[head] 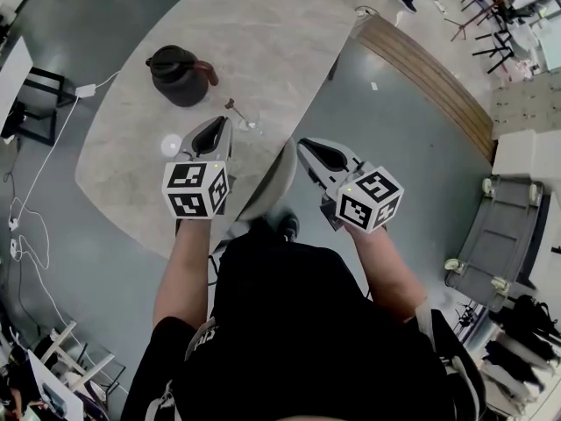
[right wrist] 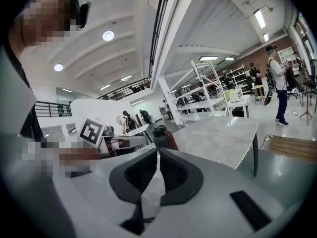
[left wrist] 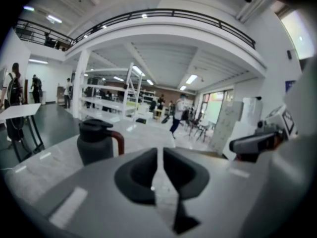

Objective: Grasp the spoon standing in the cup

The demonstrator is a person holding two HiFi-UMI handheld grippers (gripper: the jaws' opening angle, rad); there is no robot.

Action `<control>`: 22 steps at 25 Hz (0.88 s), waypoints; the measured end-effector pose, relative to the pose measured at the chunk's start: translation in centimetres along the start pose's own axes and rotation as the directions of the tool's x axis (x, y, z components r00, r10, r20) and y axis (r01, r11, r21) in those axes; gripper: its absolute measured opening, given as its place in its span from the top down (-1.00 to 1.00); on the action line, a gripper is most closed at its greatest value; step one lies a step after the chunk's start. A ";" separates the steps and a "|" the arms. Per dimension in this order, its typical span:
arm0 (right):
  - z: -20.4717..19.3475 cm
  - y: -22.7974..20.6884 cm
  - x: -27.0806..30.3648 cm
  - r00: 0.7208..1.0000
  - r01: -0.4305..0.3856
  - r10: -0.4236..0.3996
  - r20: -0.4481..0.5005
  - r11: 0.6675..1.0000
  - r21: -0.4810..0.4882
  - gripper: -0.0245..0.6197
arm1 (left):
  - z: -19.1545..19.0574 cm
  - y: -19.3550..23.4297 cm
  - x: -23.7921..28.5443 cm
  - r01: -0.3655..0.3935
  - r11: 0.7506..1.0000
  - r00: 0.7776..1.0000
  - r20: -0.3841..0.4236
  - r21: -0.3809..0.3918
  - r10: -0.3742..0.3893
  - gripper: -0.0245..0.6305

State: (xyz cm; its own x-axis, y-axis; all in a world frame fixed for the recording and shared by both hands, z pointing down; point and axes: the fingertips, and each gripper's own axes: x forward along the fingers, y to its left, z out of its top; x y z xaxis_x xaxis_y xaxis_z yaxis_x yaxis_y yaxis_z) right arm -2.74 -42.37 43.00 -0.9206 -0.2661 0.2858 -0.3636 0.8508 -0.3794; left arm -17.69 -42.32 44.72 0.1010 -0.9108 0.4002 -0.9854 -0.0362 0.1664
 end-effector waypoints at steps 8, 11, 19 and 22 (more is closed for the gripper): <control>-0.4 0.0 5.0 0.999 -0.006 0.007 -0.039 1.000 0.028 0.89 | -1.9 3.3 4.1 0.059 0.998 0.997 -0.050 -0.019 -0.060 0.53; -0.5 0.2 6.3 0.999 -0.005 0.007 -0.048 0.999 0.035 0.89 | -3.1 4.1 5.4 0.077 0.997 0.994 -0.082 -0.018 -0.079 0.46; -2.2 -0.2 7.8 0.996 0.028 -0.022 -0.091 0.997 0.065 0.89 | -6.3 5.8 9.2 0.125 0.992 0.977 -0.169 -0.018 -0.126 0.41; -2.7 -0.9 7.4 0.994 0.055 -0.047 -0.101 0.995 0.079 0.89 | -7.6 6.0 10.5 0.137 0.990 0.970 -0.200 -0.029 -0.140 0.41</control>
State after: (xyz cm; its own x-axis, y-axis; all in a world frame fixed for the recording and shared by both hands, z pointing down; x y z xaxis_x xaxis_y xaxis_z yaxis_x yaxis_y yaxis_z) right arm -8.80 -43.87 47.82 -0.8834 -0.2586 0.3909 -0.4240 0.7965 -0.4312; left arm -21.51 -48.98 56.79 0.2633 -0.7961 0.5449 -0.9579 -0.1488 0.2455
